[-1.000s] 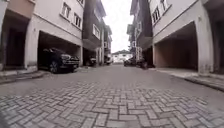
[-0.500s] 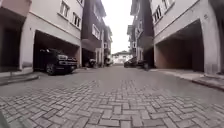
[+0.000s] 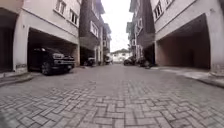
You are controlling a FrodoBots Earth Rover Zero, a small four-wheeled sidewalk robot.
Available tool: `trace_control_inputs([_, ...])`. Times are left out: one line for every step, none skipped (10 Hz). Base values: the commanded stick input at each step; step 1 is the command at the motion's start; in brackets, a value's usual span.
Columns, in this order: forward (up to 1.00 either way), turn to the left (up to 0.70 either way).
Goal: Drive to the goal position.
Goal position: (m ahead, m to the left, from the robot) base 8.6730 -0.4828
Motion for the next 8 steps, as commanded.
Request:
trace_control_inputs([0.7,0.0])
trace_control_inputs([0.7,0.0])
trace_control_inputs([0.7,0.0])
trace_control_inputs([0.7,0.0])
trace_control_inputs([0.7,0.0])
trace_control_inputs([0.7,0.0])
trace_control_inputs([0.7,0.0])
trace_control_inputs([0.7,0.0])
